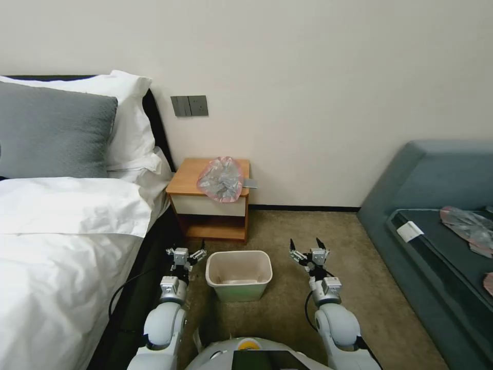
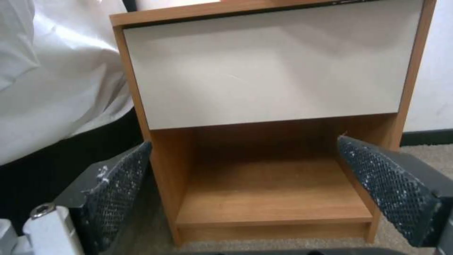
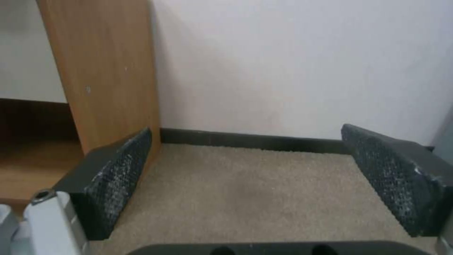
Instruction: Pick up the garbage bag from the table and place it over the trash can.
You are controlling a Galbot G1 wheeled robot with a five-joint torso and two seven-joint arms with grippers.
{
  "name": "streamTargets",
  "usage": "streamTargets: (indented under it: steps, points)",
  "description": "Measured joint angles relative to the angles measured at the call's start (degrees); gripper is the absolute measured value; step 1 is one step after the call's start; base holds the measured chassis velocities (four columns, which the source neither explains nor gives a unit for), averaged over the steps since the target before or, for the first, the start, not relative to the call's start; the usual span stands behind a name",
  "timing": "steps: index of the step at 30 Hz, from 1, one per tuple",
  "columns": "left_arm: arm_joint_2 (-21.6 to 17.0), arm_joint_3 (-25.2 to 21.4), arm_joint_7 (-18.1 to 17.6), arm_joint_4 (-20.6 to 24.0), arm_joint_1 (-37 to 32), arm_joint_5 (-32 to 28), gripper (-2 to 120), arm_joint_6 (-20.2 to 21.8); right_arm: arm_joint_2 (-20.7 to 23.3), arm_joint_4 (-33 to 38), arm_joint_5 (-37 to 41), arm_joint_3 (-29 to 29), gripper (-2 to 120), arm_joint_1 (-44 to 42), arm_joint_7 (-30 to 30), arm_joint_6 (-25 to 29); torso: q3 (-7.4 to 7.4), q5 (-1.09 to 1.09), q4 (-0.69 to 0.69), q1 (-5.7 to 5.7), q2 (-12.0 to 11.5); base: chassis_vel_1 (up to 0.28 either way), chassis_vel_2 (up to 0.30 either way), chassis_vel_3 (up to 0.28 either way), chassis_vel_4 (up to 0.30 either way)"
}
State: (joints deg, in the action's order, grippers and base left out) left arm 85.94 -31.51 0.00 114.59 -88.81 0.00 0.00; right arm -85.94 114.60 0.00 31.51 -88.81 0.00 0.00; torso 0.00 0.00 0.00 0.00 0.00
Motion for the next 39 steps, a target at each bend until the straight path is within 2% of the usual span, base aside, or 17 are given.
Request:
streamTargets:
  steps: [39]
  points:
    - [0.0, 0.0, 0.0, 0.0, 0.0, 0.0, 100, 0.0, 0.0, 0.0, 0.0, 0.0, 100, 0.0, 0.0, 0.0, 0.0, 0.0, 0.0, 0.0, 0.0, 0.0, 0.0, 0.0, 0.0]
